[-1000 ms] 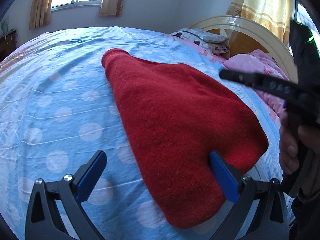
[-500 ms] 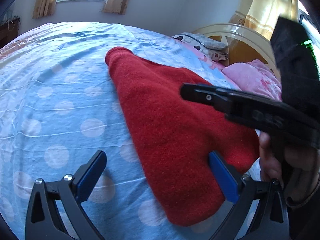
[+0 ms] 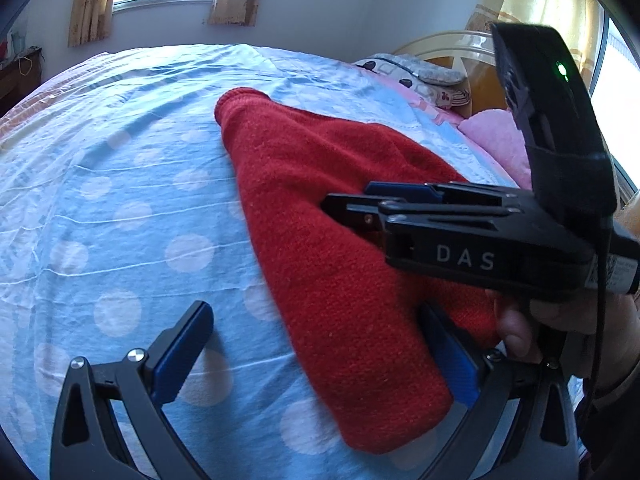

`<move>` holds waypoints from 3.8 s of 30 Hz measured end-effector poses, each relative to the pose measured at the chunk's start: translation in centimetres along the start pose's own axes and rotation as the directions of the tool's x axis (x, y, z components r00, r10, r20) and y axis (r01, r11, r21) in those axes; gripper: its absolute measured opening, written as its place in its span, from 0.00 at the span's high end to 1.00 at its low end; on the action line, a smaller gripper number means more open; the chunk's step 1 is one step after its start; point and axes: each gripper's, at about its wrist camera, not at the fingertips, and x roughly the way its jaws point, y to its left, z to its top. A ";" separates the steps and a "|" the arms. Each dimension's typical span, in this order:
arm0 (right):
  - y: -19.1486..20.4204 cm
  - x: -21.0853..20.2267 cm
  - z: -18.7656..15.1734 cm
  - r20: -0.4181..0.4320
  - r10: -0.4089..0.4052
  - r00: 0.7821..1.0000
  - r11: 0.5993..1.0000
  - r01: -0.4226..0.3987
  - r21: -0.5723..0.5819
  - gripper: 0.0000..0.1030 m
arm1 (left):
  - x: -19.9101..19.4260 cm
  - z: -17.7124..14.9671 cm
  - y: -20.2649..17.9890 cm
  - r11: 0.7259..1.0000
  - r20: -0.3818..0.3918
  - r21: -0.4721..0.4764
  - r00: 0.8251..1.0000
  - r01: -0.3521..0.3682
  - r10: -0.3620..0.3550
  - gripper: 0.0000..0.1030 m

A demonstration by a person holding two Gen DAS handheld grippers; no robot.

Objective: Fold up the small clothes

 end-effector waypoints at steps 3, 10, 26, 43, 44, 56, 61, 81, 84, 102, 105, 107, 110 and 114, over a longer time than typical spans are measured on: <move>0.1 -0.2 -0.4 0.039 0.005 0.999 1.000 -0.005 -0.002 0.57 | 0.1 0.0 -0.1 1.000 -0.002 0.016 1.000 -0.013 0.013 0.00; -0.5 -3.7 -1.2 0.114 -0.016 0.993 1.000 0.015 0.015 0.50 | 0.2 0.0 0.3 1.000 -0.013 -0.001 1.000 0.002 -0.002 0.00; -13.9 -6.0 -3.5 0.197 0.011 0.980 0.914 -0.089 0.396 0.47 | 1.4 1.3 0.2 0.996 -0.041 -0.056 0.996 0.075 -0.077 0.00; -16.5 0.7 -0.6 0.167 0.201 0.965 0.842 -0.257 0.475 0.47 | 0.9 0.8 0.9 0.983 0.002 -0.082 0.986 0.165 -0.165 0.09; -16.4 0.9 -0.5 0.169 0.208 0.963 0.840 -0.265 0.475 0.47 | 0.9 0.9 0.9 0.981 0.001 -0.078 0.984 0.177 -0.178 0.14; -15.9 2.1 -0.5 0.155 0.280 0.947 0.832 -0.320 0.453 0.73 | 1.0 1.0 0.5 0.977 -0.013 -0.068 0.979 0.202 -0.203 0.30; -14.6 1.0 -0.3 0.156 0.203 0.967 0.879 -0.250 0.406 0.77 | 0.4 1.2 -0.4 0.986 -0.009 -0.042 0.986 0.164 -0.165 0.49; -6.3 -7.1 -4.5 0.304 0.258 0.917 0.854 -0.363 0.372 0.78 | -8.2 -3.4 -1.3 0.997 -0.024 -0.015 0.997 0.073 -0.073 0.61; -4.3 -7.8 -4.9 0.306 0.275 0.912 0.854 -0.377 0.358 0.78 | -9.5 -4.0 -1.3 0.998 -0.012 -0.012 0.998 0.059 -0.059 0.61; 5.2 -8.0 -5.2 0.298 0.377 0.877 0.840 -0.459 0.288 0.79 | -16.2 -8.3 2.0 1.000 0.050 -0.022 0.999 -0.022 0.023 0.61; 6.5 -7.9 -4.9 0.296 0.393 0.871 0.838 -0.471 0.274 0.79 | -17.4 -8.9 2.6 0.999 0.062 -0.029 0.997 -0.036 0.038 0.61; 7.5 -7.9 -4.9 0.295 0.405 0.865 0.835 -0.481 0.265 0.79 | -18.0 -9.2 2.9 0.999 0.070 -0.031 0.996 -0.045 0.047 0.61; 9.0 -7.6 -4.5 0.290 0.422 0.859 0.834 -0.493 0.248 0.79 | -18.9 -9.7 3.5 0.997 0.082 -0.035 0.994 -0.066 0.068 0.61; 11.0 -7.2 -4.1 0.281 0.446 0.850 0.830 -0.510 0.227 0.79 | -20.1 -10.6 4.4 0.995 0.094 -0.044 0.992 -0.085 0.089 0.61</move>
